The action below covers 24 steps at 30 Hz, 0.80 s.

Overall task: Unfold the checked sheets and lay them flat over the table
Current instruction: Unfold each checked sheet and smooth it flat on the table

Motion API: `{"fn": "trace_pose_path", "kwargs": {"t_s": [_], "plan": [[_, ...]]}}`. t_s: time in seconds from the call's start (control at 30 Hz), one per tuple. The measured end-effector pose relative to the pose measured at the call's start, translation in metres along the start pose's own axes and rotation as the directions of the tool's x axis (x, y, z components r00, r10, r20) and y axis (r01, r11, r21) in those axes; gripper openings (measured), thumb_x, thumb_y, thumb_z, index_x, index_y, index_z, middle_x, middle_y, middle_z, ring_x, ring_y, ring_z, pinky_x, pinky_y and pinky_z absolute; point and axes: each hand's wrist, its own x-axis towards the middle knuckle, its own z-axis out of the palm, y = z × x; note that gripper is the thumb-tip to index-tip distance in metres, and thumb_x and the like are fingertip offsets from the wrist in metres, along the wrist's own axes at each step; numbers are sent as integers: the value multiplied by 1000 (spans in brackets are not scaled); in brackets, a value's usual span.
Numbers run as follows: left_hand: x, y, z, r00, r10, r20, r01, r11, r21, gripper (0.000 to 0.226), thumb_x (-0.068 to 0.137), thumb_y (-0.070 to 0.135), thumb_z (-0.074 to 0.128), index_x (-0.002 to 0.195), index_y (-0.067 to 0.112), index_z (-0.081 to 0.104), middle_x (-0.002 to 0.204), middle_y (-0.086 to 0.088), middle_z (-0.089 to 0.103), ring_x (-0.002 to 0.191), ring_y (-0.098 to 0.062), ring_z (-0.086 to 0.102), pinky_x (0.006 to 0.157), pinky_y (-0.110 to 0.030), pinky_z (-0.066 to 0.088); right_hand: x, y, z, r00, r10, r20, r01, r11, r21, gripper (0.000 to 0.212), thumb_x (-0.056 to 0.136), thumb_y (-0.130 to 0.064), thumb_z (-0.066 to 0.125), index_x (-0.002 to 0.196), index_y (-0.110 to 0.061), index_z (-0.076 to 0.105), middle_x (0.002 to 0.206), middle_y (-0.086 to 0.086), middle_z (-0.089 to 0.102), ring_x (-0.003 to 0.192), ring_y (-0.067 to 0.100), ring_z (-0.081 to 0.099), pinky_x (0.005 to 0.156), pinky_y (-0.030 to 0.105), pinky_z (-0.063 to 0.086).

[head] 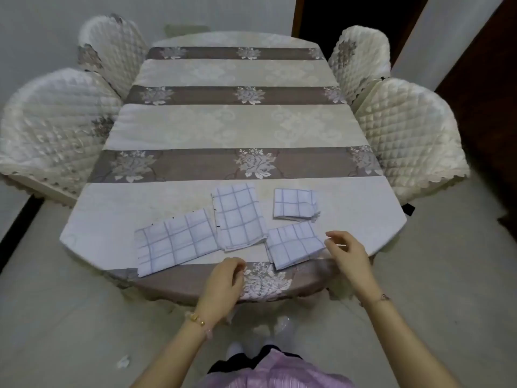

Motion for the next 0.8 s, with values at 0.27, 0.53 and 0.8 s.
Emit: {"fn": "trace_pose_path", "kwargs": {"t_s": [0.27,0.53,0.8], "plan": [[-2,-16,20,990,131,53,-141,888,437,55,99,31,17,117,15,66,124,-5,64,112,-24,62,93,-43,52,23,6,17,979,174,108,-148,967,-209,56,83,-30,69,130,-7,49,121,6,55,114,24,54,94,31,40],[-5,-24,29,991,128,36,-130,878,461,47,94,30,28,126,16,60,131,-3,60,121,-24,57,103,-38,29,24,15,28,972,232,40,-212,938,-274,31,77,-30,73,100,-14,60,96,1,59,96,22,58,78,28,41],[-7,-23,29,994,90,62,-108,899,425,46,93,30,31,129,17,57,135,-3,57,124,-23,54,105,-37,26,11,15,24,977,209,37,-209,978,10,13,80,-16,71,76,-13,59,77,0,60,78,18,55,68,25,42]]}}
